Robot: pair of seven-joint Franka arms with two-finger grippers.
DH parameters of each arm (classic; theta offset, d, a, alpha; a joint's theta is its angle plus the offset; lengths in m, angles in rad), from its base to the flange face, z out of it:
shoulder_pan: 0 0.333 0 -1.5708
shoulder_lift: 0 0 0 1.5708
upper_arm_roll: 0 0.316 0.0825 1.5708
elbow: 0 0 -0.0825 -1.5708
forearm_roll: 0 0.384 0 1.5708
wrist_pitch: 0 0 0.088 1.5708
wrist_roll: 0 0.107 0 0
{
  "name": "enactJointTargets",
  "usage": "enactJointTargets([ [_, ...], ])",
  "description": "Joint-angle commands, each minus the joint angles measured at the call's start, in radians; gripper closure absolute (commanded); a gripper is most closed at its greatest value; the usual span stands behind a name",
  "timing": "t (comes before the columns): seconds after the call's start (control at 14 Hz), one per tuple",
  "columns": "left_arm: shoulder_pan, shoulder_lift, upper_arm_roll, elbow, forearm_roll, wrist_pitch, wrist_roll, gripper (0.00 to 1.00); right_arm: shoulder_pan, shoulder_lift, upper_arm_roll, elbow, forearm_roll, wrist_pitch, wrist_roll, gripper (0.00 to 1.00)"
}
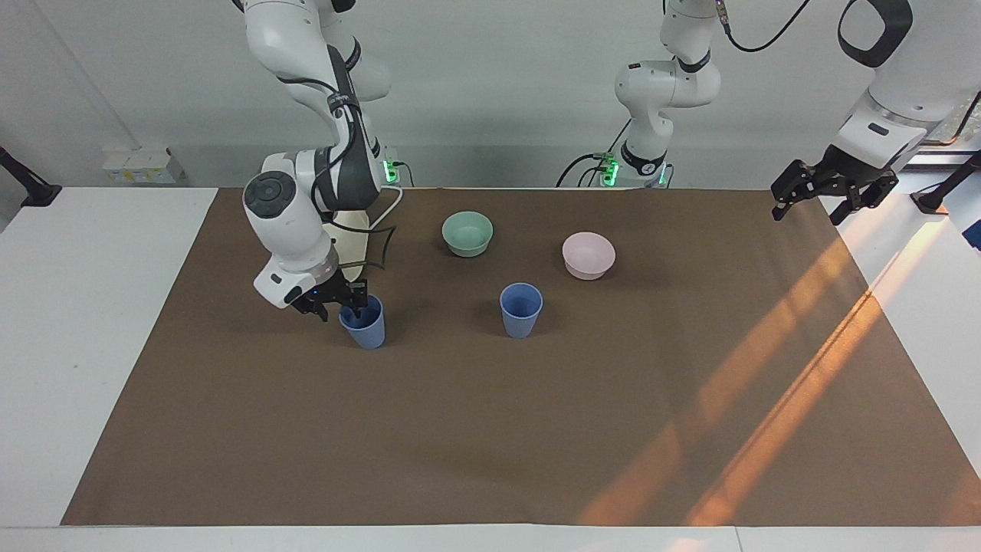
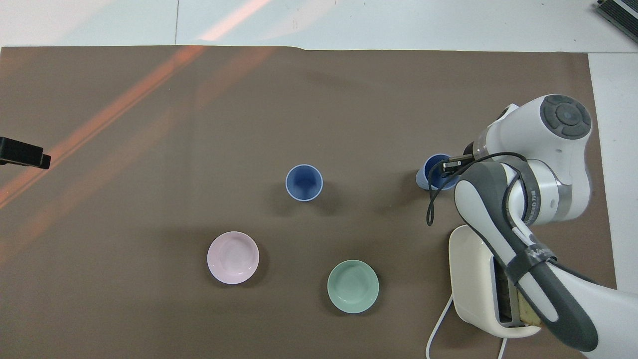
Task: Stack blue cups with both arms
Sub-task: 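Reach the right gripper to the other blue cup and grasp it, then lift the blue cup with the right gripper over the center cup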
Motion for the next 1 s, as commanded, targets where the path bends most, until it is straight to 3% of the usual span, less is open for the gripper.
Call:
enactJointTargets([
  [0.0, 0.005, -0.009, -0.005, -0.002, 0.02, -0.011, 0.001, 0.0, -0.004, -0.01, 0.0, -0.013, 0.019, 0.015, -0.027, 1.0],
  [0.36, 0.005, -0.009, -0.005, -0.002, 0.02, -0.01, 0.001, 0.0, 0.024, 0.004, 0.002, 0.08, 0.025, -0.037, -0.015, 1.0],
  [0.72, 0.002, -0.009, -0.005, -0.002, 0.019, -0.01, -0.004, 0.0, 0.114, 0.083, 0.003, 0.379, 0.045, -0.279, 0.176, 1.0],
  [0.93, 0.005, -0.008, -0.005, 0.0, 0.013, -0.008, -0.005, 0.0, 0.157, 0.129, 0.061, 0.511, 0.041, -0.35, 0.287, 1.0],
])
